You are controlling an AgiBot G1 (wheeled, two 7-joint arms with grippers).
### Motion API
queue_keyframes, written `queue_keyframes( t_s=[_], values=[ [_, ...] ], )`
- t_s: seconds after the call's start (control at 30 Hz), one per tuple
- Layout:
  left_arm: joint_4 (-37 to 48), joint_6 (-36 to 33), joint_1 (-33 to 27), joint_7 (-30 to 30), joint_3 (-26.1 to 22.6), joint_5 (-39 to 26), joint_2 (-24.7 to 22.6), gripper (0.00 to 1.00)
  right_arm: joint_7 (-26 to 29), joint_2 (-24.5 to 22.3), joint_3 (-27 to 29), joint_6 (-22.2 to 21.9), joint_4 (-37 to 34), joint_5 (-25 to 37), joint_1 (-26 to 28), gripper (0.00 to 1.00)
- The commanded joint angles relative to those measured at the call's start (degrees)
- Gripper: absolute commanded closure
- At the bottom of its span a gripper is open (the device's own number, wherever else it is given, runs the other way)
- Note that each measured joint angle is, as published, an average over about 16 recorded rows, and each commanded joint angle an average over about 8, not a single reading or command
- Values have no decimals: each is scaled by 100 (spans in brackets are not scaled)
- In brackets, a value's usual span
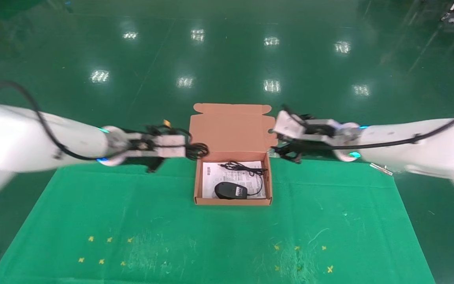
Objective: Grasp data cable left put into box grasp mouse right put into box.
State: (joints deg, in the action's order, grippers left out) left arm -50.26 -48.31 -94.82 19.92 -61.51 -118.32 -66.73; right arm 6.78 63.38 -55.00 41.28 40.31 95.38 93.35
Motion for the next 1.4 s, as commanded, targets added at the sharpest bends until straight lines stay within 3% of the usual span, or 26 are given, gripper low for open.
queue_keyframes(
  t_s=[0.03, 0.27, 0.47, 0.73, 1.27, 1.4],
  values=[
    [164, 233, 143, -77, 5, 75, -206, 100, 70, -238, 7, 31, 198, 42, 27, 0],
    [1037, 724, 335, -785, -34, 452, -964, 100, 702, -914, -59, 182, 1121, 366, 13, 0],
    [1255, 1095, 470, -1144, -231, 861, -1162, 97, 1381, -1223, -176, 344, 1804, 867, 93, 0],
    [1335, 1390, 506, -1072, -576, 1063, -1233, 0, 1920, -1300, -302, 520, 2156, 1353, 192, 0],
    [1238, 1377, 488, -1094, -539, 1067, -1156, 0, 1879, -1273, -292, 511, 2103, 1316, 193, 0],
    [1054, 1636, 401, -1110, -498, 1099, -1101, 0, 1842, -1164, -232, 336, 2007, 1353, 305, 0]
  ],
)
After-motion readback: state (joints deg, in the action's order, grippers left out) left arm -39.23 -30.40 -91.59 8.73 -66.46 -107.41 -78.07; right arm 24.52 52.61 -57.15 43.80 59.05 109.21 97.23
